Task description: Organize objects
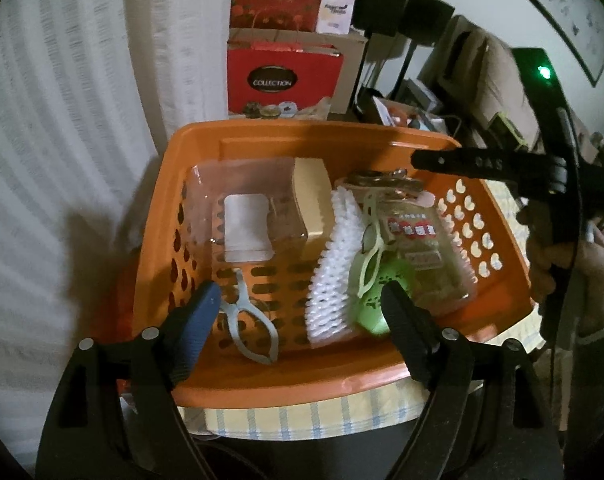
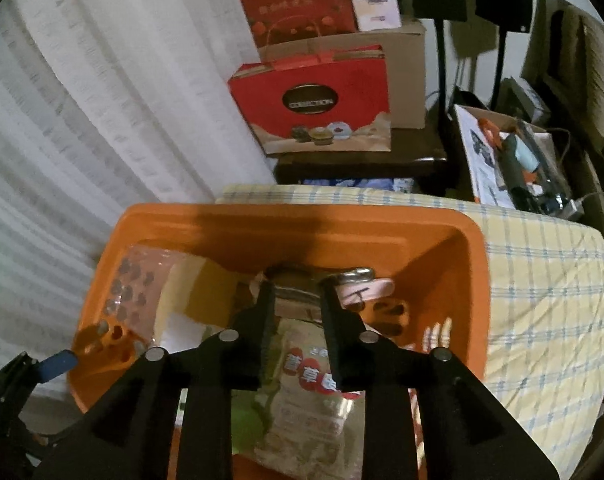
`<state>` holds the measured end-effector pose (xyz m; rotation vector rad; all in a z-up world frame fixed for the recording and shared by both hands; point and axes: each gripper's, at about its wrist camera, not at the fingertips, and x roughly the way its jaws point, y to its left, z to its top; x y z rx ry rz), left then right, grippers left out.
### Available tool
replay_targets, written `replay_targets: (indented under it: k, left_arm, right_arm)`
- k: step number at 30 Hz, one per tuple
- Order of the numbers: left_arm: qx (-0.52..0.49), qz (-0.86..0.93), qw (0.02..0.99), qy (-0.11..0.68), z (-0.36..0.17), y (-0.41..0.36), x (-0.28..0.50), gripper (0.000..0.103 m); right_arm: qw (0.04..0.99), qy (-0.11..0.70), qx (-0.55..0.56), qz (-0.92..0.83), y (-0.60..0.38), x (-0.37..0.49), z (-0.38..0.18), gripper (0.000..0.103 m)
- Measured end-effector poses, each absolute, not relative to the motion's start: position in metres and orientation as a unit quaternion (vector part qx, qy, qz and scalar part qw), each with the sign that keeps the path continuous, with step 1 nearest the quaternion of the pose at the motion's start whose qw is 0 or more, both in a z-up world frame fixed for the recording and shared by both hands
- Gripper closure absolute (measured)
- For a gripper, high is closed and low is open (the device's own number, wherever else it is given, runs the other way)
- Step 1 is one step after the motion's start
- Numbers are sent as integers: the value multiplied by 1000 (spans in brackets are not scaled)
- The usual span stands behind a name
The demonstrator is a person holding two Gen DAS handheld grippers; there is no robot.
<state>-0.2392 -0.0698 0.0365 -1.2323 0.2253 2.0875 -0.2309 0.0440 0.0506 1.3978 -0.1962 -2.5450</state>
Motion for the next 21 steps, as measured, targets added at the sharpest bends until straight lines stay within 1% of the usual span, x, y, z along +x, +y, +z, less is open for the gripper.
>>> replay_targets:
  k: [2, 4, 6, 8, 9, 10, 12, 16, 18, 19, 21]
  left_arm:
    - [-473, 805, 347, 84, 36, -69, -237, 23]
    - [-471, 807, 347, 81, 37, -67, -234, 22]
    - [-467, 809, 348, 82, 39, -65, -230, 22]
    - [-459, 814, 346, 83, 41, -63, -225, 14]
    - [-453, 818, 346, 82, 43, -63, -223, 7]
    - [-443, 823, 346, 79, 46, -63, -219, 6]
    - [-432, 829, 347, 76, 51, -63, -214, 4]
    - [-419, 835, 349, 68, 56, -61, -202, 1]
    - [-415, 838, 348, 73, 57, -57, -194, 1]
    - [-414, 838, 347, 77, 57, -55, -190, 1]
    - [-410, 839, 349, 82, 58, -52, -183, 1]
  right_arm:
    - [109, -54, 464, -877, 47, -219, 58, 79]
    - [106, -50, 449, -886, 53, -206, 67, 76]
    - [106, -51, 437, -892, 59, -194, 74, 69]
    - [98, -46, 426, -898, 64, -179, 80, 64]
    - [96, -43, 421, -901, 67, -173, 82, 61]
    - [94, -41, 415, -904, 71, -164, 84, 58]
    - [84, -39, 404, -910, 78, -149, 86, 48]
    - [67, -29, 387, -919, 89, -120, 88, 38]
    - [60, -24, 376, -924, 93, -108, 88, 31]
    - [57, -22, 373, -926, 94, -101, 87, 30]
    - [51, -19, 367, -928, 97, -90, 87, 24]
